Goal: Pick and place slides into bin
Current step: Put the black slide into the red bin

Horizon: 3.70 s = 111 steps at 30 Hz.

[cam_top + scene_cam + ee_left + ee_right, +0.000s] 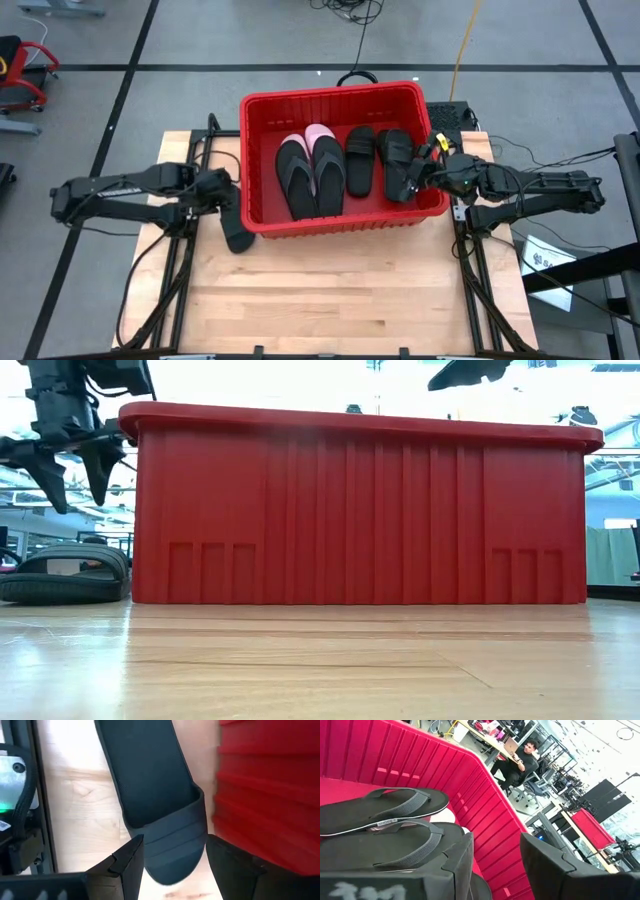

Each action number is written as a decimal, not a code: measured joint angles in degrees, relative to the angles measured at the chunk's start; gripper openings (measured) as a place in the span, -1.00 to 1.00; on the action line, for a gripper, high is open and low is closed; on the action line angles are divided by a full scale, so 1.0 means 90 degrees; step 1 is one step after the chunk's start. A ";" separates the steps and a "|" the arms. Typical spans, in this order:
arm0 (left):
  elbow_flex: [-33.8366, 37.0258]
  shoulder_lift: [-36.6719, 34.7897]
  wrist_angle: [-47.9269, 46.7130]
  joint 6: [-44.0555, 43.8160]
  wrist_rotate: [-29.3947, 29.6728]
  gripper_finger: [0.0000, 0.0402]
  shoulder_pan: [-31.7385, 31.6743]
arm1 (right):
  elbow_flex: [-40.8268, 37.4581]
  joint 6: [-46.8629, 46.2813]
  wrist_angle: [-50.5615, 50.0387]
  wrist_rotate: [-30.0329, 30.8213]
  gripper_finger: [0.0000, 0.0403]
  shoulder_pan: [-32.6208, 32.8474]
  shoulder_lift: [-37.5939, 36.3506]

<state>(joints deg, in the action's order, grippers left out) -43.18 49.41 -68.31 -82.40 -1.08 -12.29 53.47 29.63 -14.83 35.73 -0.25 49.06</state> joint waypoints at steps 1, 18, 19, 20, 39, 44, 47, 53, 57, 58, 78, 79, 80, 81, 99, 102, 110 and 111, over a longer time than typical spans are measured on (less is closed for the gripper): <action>-0.0005 0.0039 -0.0001 0.0199 -0.0149 0.02 -0.0149 | 0.0000 0.0000 0.0002 0.0000 -0.25 0.0000 -0.0002; 0.0000 0.0406 0.0088 0.5791 -0.1212 0.02 -0.1883 | 0.0000 0.0505 -0.0005 0.0000 -0.25 0.0000 -0.0002; 0.0000 0.0481 0.0093 0.6010 -0.1212 0.02 -0.1895 | 0.0000 0.0506 -0.0005 0.0000 -0.25 0.0000 -0.0002; 0.0000 0.0558 0.0107 0.6169 -0.1212 0.02 -0.1910 | 0.0000 0.0521 -0.0006 0.0000 -0.25 0.0000 -0.0002; 0.0377 0.1671 0.0734 0.7472 -0.1806 0.02 -0.1971 | 0.0000 0.0621 0.0000 0.0002 -0.25 -0.0001 -0.0003; 0.0615 0.1686 0.0964 0.7513 -0.1895 0.02 -0.1966 | 0.0000 0.0639 0.0002 0.0002 -0.25 -0.0002 -0.0003; 0.0702 0.1684 0.1001 0.7640 -0.1894 0.02 -0.1966 | 0.0000 0.0631 0.0002 0.0002 -0.25 -0.0002 -0.0005; 0.0733 0.1682 0.1006 0.7791 -0.2133 0.02 -0.1966 | -0.0002 0.0628 0.0004 0.0013 -0.25 -0.0002 -0.0005; 0.0738 0.1682 0.0976 0.7965 -0.2394 0.02 -0.1915 | -0.0002 0.0624 0.0005 0.0017 -0.25 -0.0002 -0.0005; 0.0738 0.1682 0.0976 0.7975 -0.2394 0.02 -0.1891 | -0.0002 0.0622 0.0005 0.0019 -0.25 -0.0002 -0.0005; 0.0738 0.1680 0.0976 0.7982 -0.2382 -0.57 -0.1313 | -0.0002 0.0622 0.0005 0.0027 -0.25 -0.0002 -0.0005; 0.0738 0.1680 0.0976 0.7983 -0.2383 -0.66 -0.1281 | -0.0002 0.0622 0.0005 0.0027 -0.25 -0.0002 -0.0005; 0.0738 0.1679 0.0974 0.7984 -0.2382 -0.75 -0.1250 | -0.0002 0.0622 0.0005 0.0027 -0.25 -0.0002 -0.0005; 0.0738 0.1677 0.0974 0.7984 -0.2380 -0.84 -0.1223 | -0.0002 0.0621 0.0005 0.0027 -0.25 -0.0002 -0.0005; 0.0670 0.1496 0.0831 0.6795 -0.2608 -0.99 -0.1115 | -0.0002 0.0665 0.0005 0.0028 -0.25 -0.0002 -0.0005; 0.0511 0.1325 0.0635 0.6757 -0.2601 -0.99 -0.1121 | -0.0002 0.0665 0.0005 0.0027 -0.25 -0.0002 -0.0005; -0.0163 0.0888 0.0011 0.6414 -0.2538 -0.99 -0.1121 | -0.0002 0.0665 0.0011 0.0029 -0.25 -0.0002 -0.0005; -0.0247 0.0838 -0.0028 0.6390 -0.2538 -0.99 -0.1121 | -0.0005 0.0665 0.0012 0.0027 -0.25 -0.0002 -0.0005</action>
<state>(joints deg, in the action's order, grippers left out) -45.41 56.96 -68.56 -24.89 -23.92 -22.37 53.43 35.62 -14.72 35.97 -0.27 49.01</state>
